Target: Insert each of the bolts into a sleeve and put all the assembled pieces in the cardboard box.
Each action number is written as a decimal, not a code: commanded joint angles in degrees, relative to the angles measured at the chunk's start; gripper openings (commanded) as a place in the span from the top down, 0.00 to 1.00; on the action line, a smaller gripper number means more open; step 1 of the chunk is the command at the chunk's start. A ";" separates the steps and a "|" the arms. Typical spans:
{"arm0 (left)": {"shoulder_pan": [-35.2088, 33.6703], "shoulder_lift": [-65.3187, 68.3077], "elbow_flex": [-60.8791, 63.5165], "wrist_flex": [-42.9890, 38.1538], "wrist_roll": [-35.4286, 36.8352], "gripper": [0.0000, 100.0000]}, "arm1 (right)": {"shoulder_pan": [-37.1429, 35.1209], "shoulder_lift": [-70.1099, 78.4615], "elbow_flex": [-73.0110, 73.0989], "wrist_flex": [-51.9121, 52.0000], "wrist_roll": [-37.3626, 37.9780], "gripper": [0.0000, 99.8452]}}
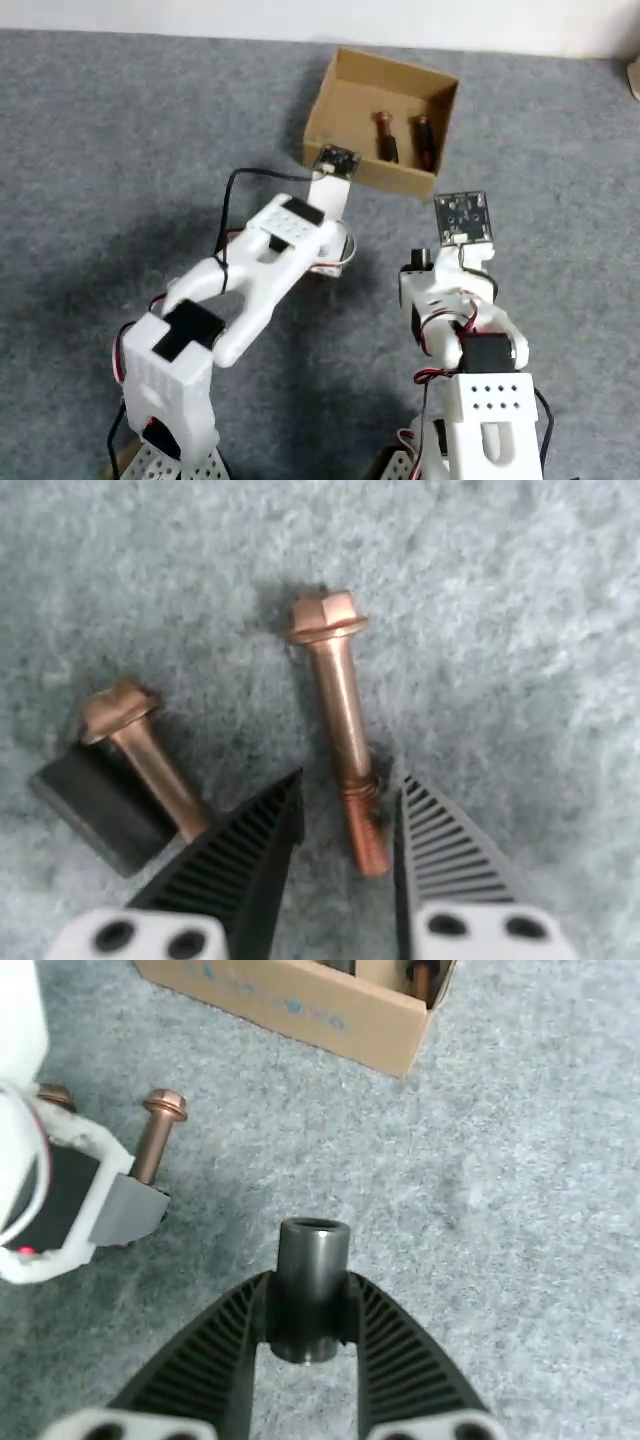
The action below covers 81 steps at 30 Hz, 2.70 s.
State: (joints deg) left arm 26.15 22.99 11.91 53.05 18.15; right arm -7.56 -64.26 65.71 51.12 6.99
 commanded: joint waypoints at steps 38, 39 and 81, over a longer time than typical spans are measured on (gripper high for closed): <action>-2.07 -96.84 65.89 -33.67 -12.84 1.00 | -11.74 -25.98 11.91 -5.67 0.97 0.99; -1.54 -100.09 67.30 -33.85 -12.84 1.00 | -13.14 -29.93 14.02 -6.37 0.97 0.99; 11.47 -120.57 75.47 -35.96 14.68 0.99 | -19.82 -41.10 21.85 -4.44 0.70 0.99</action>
State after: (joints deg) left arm 36.79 -96.75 87.34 19.47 32.22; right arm -26.73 -104.88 88.48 46.55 7.34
